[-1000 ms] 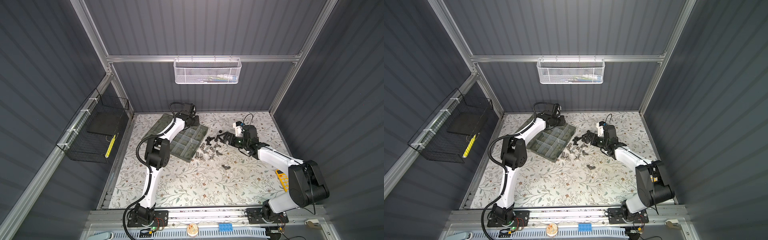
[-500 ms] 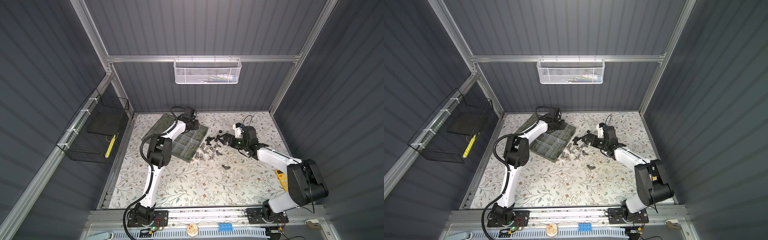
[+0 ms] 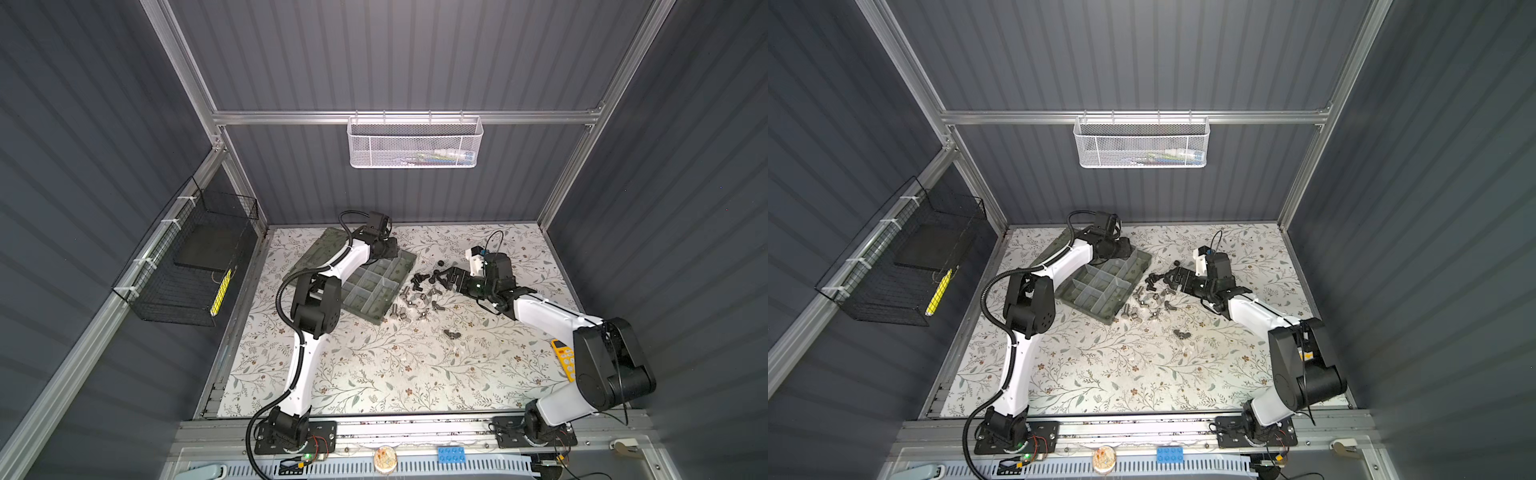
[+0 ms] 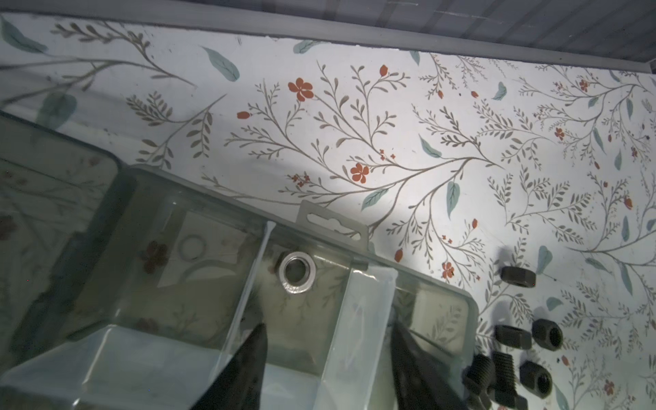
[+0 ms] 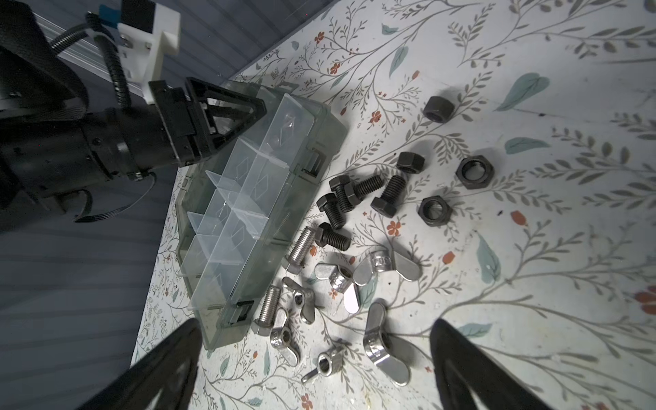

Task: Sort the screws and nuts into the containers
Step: 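Carry the silver nut with the left gripper over a box compartment and release, then move the right gripper over the silver wing nuts while the left gripper draws back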

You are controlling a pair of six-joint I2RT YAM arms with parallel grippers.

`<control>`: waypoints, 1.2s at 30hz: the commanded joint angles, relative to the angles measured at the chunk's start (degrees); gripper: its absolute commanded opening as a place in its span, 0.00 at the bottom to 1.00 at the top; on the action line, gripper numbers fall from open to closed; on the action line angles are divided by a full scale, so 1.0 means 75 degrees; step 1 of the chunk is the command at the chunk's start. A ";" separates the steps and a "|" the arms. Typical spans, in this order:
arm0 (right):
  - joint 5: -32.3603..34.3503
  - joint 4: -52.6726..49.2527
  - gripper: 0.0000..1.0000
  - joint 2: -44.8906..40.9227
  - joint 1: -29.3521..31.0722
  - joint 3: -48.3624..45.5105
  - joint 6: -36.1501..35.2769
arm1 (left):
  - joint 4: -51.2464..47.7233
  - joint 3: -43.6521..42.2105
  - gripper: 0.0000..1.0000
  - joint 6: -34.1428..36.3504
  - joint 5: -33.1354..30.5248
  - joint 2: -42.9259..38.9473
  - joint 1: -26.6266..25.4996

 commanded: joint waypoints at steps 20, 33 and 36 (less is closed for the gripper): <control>0.1584 -0.1947 0.99 -0.0642 0.0179 0.0433 -0.0915 | 0.0703 -0.3222 1.00 -0.0264 0.0227 -0.3829 -0.0355; 0.2401 -0.2633 0.87 -0.0018 0.1013 0.0501 -0.1354 | 0.1913 -0.6402 1.00 -0.1136 0.1462 -0.5556 -0.0356; 0.2512 -0.2612 0.83 0.0255 0.1190 0.0568 -0.1364 | 0.2175 -0.6948 1.00 -0.1351 0.1786 -0.5847 -0.0362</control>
